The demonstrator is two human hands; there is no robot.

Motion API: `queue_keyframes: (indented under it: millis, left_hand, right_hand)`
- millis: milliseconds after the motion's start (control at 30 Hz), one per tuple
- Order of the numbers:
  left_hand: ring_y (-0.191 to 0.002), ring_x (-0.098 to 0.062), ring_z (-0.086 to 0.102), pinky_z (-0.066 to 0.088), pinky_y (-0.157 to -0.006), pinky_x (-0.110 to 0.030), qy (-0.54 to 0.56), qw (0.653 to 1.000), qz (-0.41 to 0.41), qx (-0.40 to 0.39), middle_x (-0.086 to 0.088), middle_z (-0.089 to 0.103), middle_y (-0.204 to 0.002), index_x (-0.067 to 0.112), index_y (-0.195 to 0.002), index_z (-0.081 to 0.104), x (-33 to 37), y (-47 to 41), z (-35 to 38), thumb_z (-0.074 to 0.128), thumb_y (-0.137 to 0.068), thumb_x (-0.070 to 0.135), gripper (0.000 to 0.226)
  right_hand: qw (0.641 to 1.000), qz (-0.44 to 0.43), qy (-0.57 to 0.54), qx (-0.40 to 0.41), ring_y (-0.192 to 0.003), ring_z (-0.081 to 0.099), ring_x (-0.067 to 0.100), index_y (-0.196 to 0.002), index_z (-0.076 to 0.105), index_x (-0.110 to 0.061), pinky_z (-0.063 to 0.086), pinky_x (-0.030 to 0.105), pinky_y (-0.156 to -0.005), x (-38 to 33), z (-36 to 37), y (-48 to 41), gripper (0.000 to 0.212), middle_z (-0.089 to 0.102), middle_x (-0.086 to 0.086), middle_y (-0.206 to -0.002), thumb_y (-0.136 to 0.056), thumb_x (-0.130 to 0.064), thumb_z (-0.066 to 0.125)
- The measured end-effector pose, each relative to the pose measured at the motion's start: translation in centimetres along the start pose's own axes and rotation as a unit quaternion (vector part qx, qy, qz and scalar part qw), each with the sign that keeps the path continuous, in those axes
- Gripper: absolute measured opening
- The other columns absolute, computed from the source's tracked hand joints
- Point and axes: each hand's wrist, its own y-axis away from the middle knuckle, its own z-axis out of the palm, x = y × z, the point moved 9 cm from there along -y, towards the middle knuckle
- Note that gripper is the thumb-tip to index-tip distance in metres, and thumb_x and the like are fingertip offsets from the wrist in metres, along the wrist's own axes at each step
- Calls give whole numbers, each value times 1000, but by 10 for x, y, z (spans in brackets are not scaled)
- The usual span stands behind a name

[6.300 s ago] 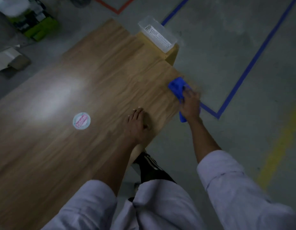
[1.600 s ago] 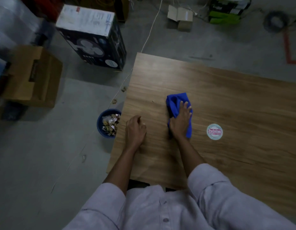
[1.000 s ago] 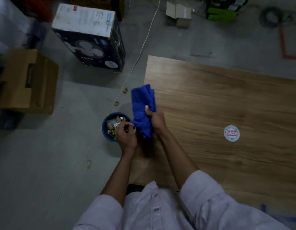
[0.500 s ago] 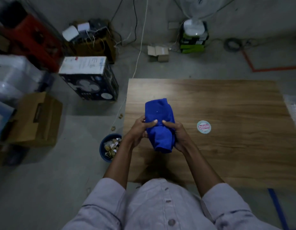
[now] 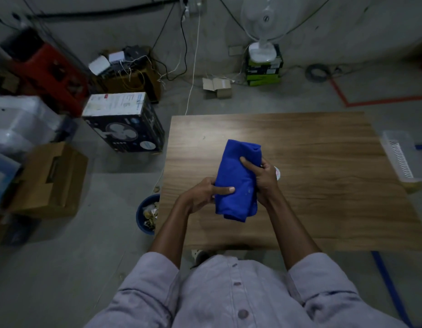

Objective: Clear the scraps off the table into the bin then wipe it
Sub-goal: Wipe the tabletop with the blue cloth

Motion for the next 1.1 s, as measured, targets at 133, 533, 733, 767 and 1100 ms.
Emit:
queue_keyframes:
  millis: [133,533,733,767,1100]
  left_hand:
    - [-115,-37,67,57,-95,-45,83,996,9,18,-15,71,-126,2,-131,62,-7,-2,10,74,-88,12,46]
    - [-96,-25,72,61,-76,-33,185,982,14,40,-17,70,-125,0,-134,60,-11,-18,8,64,-97,10,38]
    - [-90,-20,67,56,-72,-38,-44,981,-15,191,-12,67,-115,13,-110,57,-13,-29,-23,69,-96,39,31]
    - [-96,-21,65,55,-79,-39,-25,978,13,208,-12,66,-119,16,-112,58,-5,-28,-25,62,-99,43,31]
    - [-95,-33,68,58,-82,-43,321,946,36,43,-22,67,-113,2,-111,71,6,-23,-20,51,-102,51,53]
  right_hand:
    - [1000,6,-19,3,-105,71,34,-127,65,-5,60,47,-84,-3,-12,0,47,72,15,-118,-84,-13,81]
    - [974,214,64,-49,-108,70,33,-122,66,-5,56,49,-97,43,-17,6,47,73,15,-116,-82,-22,82]
    - [962,62,264,41,-84,69,27,-102,64,-11,60,44,-78,-1,-8,-13,23,71,15,-100,-81,-8,73]
    - [941,31,335,37,-83,68,24,-96,61,-16,60,44,-77,-9,0,-14,18,69,11,-97,-82,-11,72]
    - [894,58,389,-216,-84,68,15,-147,49,-24,56,25,-66,15,64,8,61,70,4,-106,-91,-24,74]
